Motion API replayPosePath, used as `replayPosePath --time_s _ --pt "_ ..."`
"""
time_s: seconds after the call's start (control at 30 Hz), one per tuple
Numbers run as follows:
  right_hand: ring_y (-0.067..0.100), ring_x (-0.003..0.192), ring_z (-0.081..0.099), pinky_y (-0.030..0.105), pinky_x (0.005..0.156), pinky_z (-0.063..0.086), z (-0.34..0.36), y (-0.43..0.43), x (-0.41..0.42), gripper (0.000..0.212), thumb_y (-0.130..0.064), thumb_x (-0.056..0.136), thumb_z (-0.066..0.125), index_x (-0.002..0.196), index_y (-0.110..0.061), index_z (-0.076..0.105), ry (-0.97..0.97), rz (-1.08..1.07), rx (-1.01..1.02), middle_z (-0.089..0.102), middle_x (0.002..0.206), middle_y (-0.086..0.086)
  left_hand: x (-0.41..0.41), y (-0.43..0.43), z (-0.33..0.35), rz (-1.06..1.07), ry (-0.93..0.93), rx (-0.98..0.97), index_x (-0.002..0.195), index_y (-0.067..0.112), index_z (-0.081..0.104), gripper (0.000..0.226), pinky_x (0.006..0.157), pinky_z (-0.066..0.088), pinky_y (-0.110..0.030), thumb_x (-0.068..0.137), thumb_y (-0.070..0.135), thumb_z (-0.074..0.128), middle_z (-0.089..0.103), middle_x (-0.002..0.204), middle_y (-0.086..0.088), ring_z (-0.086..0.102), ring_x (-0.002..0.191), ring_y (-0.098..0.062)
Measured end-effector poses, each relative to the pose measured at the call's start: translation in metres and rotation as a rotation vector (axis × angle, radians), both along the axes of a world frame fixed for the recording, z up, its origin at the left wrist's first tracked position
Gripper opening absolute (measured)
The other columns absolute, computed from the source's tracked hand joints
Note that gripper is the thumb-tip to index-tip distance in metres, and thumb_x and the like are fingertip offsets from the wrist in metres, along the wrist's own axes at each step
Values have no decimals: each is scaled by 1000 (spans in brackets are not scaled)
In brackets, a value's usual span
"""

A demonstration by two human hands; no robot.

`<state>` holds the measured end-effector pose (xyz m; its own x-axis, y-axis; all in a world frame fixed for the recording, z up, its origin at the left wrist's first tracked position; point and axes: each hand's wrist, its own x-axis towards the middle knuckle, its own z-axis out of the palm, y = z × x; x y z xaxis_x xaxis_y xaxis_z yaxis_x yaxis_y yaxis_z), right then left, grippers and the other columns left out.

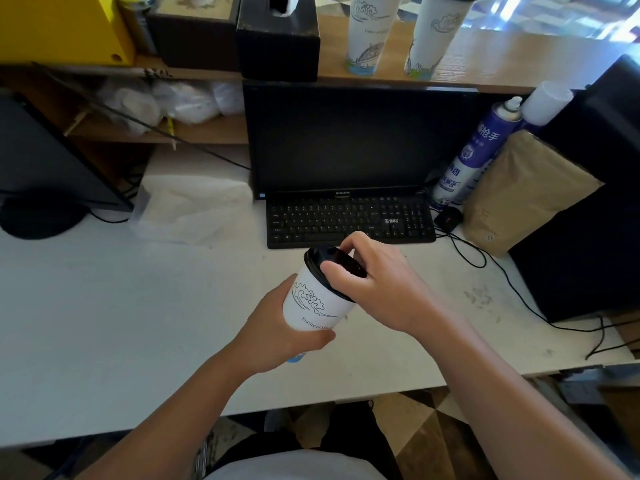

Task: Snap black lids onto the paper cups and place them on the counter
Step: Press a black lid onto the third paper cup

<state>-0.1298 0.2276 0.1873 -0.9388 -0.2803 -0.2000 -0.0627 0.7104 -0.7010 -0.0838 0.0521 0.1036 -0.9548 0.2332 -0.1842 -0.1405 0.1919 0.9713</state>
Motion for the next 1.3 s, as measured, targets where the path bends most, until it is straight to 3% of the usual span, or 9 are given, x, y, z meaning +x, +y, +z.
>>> replayPosePath --time_s 0.17,0.27,0.43,0.53,0.7,0.87,1.0,1.17,1.3 --pt "10 77 55 31 61 46 1 1 1 42 -64 80 53 97 -26 53 52 104 30 58 86 -10 -5 -10 -4 -75 -42 79 109 30 64 52 74 59 -30 61 31 82 75 96 8 72 88 -16" --pt "4 81 53 18 61 40 4 4 1 47 -67 73 52 100 -28 52 109 163 27 55 86 -16 -5 -11 -3 -113 -71 110 110 28 64 54 75 59 -29 59 31 81 76 96 7 73 90 -16" --pt "-1 82 52 10 65 40 3 13 0 47 -54 69 67 107 -30 53 179 254 -88 50 85 -35 -7 -8 -6 -173 -53 193 111 21 66 47 75 57 -53 67 14 81 70 91 -19 68 84 -32" --pt "0 85 55 10 66 42 2 16 -1 51 -49 69 73 114 -34 54 165 263 -131 48 94 -34 -8 -6 -8 -172 -41 211 110 22 65 46 69 56 -51 67 11 80 63 90 -30 62 81 -48" --pt "0 94 51 11 70 45 1 16 -1 61 -59 75 66 130 -37 53 162 255 -96 44 99 -21 -11 -1 -6 -111 -23 148 102 35 66 52 55 52 -28 68 -3 80 68 76 2 63 65 -14" --pt "5 92 51 25 71 52 5 10 1 62 -70 69 53 118 -32 58 198 184 21 46 96 -17 -13 0 -5 -85 0 97 104 22 63 48 56 51 -23 67 -4 80 71 75 11 67 65 -10" --pt "11 86 52 18 66 45 6 10 -1 60 -64 69 57 110 -22 66 298 180 -11 48 89 -12 -13 2 0 -127 10 135 105 22 63 47 63 52 -19 65 2 80 73 82 10 70 74 -10" --pt "14 81 52 19 65 43 15 13 -4 51 -53 67 64 104 -18 70 341 236 -90 51 84 -7 -16 0 4 -166 -9 214 110 27 67 48 78 59 -51 65 15 81 72 95 -12 70 89 -32" --pt "13 77 52 16 63 41 16 16 -7 48 -50 67 66 101 -17 72 356 273 -139 52 83 -4 -18 -1 4 -275 -57 255 113 19 63 49 81 57 -49 67 15 79 70 93 -6 67 89 -25"
